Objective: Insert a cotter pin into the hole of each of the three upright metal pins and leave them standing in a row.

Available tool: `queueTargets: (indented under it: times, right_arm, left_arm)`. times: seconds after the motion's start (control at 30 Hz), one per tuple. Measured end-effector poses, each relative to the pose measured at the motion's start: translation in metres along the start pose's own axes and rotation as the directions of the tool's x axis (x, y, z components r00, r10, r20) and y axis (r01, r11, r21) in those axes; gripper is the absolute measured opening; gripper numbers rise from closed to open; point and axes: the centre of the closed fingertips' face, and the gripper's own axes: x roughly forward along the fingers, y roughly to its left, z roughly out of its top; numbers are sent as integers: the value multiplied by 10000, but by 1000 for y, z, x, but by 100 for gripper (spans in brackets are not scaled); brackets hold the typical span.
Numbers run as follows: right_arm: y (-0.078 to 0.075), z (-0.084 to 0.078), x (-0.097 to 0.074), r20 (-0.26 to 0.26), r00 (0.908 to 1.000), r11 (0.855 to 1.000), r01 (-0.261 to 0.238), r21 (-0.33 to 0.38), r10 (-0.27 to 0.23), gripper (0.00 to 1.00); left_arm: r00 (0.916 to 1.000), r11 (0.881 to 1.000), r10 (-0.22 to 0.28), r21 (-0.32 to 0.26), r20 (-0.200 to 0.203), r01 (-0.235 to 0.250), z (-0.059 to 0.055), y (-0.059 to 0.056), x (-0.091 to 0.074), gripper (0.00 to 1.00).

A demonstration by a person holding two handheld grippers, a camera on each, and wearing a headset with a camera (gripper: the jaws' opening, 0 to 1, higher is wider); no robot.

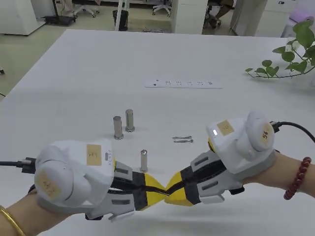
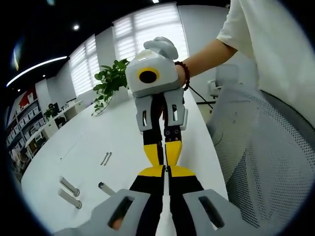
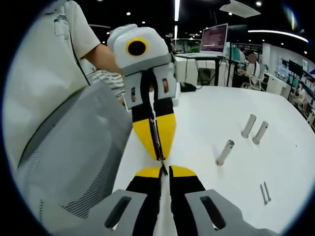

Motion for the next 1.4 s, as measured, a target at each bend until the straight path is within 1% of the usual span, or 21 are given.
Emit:
queueTargets:
  times: [0.17,0.37,0.43,0.6,0.7,0.8,0.87,0.97,1.07,1.17,1.23,1.33,1.4]
  right_arm:
    - [0,0,0,30,10000,10000,12,15,-12,6]
    - [0,0,0,50,10000,10000,-53,-30,53,4]
    - [1,0,0,19,10000,9999,-74,-73,74,3]
    - [-1,-1,0,-189,9998,9996,-8,-281,2,2]
    - [-2,-1,-1,-260,9996,9991,59,-418,-70,2]
    - [-4,-1,-2,-338,9992,9983,178,-549,-197,2]
    - [-4,-1,-3,-415,9988,9980,230,-588,-255,2]
    - [-8,-3,-5,-576,9975,9974,365,-629,-401,2]
    - [-14,-6,-8,-872,9940,9958,604,-690,-663,2]
    - [-23,-7,-12,-1122,9890,9937,889,-690,-963,2]
    - [-28,-10,-14,-1372,9836,9912,1071,-775,-1170,2]
    - [-32,-11,-15,-1569,9799,9903,1107,-843,-1229,2]
    - [-34,-13,-15,-1812,9755,9900,1106,-872,-1249,2]
  left_arm:
    - [10000,10000,-1,-92,27,1,0,1,0,0]
    - [10000,9996,21,-296,48,-20,-3,1,0,0]
    - [9999,9994,33,-355,95,-30,-3,2,0,0]
    - [9999,9993,110,-371,46,-108,-4,3,1,1]
    - [9997,9983,234,-545,99,-229,-3,5,1,1]
    - [9988,9937,424,-1046,237,-397,-3,8,1,2]
    - [9981,9907,556,-1257,271,-518,-3,10,1,2]
    - [9969,9871,772,-1420,175,-740,-6,12,2,6]
    - [9938,9801,1087,-1697,236,-1032,-7,16,2,10]
    - [9857,9628,1629,-2255,439,-1490,-8,26,-1,13]
    - [9802,9511,1906,-2572,535,-1709,-8,32,-4,14]
    - [9746,9403,2147,-2833,634,-1887,-10,37,-7,16]
    - [9700,9303,2324,-3073,711,-2003,-11,40,-9,17]
